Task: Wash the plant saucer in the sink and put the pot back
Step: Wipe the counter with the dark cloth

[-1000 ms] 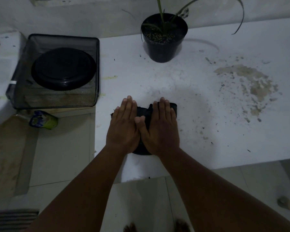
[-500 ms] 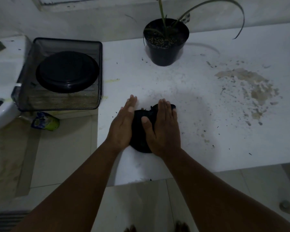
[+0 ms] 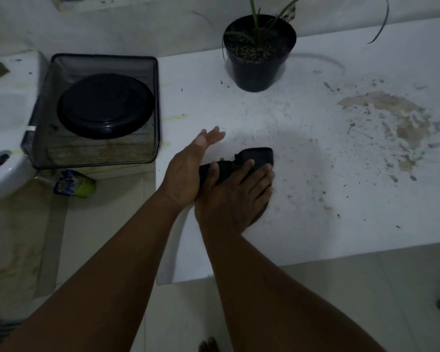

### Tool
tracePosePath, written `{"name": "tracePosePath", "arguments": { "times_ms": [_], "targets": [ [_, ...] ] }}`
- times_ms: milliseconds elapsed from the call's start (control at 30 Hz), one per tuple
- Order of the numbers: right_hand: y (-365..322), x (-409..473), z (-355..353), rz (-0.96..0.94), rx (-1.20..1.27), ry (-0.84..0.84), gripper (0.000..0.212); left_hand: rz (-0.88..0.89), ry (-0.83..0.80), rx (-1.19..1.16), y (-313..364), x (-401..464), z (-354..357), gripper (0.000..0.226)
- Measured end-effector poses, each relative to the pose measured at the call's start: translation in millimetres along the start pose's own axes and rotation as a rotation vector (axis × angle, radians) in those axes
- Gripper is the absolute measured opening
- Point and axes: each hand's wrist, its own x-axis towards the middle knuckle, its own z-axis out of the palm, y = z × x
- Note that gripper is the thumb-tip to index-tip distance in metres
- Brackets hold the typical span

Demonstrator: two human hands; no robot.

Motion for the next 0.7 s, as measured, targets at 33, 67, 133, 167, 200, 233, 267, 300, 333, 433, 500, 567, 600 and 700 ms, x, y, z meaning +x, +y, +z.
{"name": "tracePosePath", "arguments": {
  "times_ms": [33, 67, 133, 167, 200, 233, 267, 300, 333, 433, 500, 567, 600, 700],
  "targets": [
    [2, -1, 0, -0.051, -0.026, -0.004, 0.085, -0.005, -0.071, 0.025, -1, 2, 1, 0.049],
    [5, -1, 0, -0.112, -0.06, -0.014, 0.085, 0.001, -0.147, 0.104, -1, 4, 2, 0.044],
    [11, -2, -2, -0.242, -0.12, -0.046, 0.088, 0.074, -0.28, 0.425, -1, 10, 5, 0.049],
    [14, -1, -2, -0.291, -0.124, -0.062, 0.091, 0.124, -0.333, 0.562, -3, 13, 7, 0.059],
    [15, 0, -3, -0.324, -0.116, -0.075, 0.093, 0.151, -0.363, 0.632, -4, 15, 8, 0.066],
    [16, 2, -4, -0.351, -0.107, -0.087, 0.095, 0.162, -0.361, 0.661, -6, 17, 7, 0.07],
    [16, 4, -6, -0.383, -0.105, -0.101, 0.098, 0.169, -0.333, 0.675, -10, 19, 5, 0.07],
    [17, 6, -8, -0.425, -0.107, -0.113, 0.099, 0.18, -0.29, 0.687, -15, 21, 1, 0.069],
    [18, 8, -9, -0.472, -0.103, -0.122, 0.098, 0.197, -0.239, 0.703, -19, 21, -3, 0.067],
    [24, 13, -10, -0.58, -0.062, -0.117, 0.082, 0.219, -0.061, 0.714, -26, 15, -8, 0.063],
    [28, 17, -10, -0.637, -0.049, -0.135, 0.078, 0.147, 0.047, 0.628, -23, 5, -4, 0.063],
    [32, 21, -9, -0.713, -0.058, -0.177, 0.078, 0.056, 0.148, 0.506, -18, -9, 1, 0.056],
    [33, 23, -10, -0.756, -0.067, -0.198, 0.077, 0.017, 0.194, 0.454, -13, -16, 4, 0.051],
    [40, 33, -13, -0.879, -0.089, -0.252, 0.075, -0.014, 0.301, 0.359, -10, -32, 8, 0.038]
  ]
}}
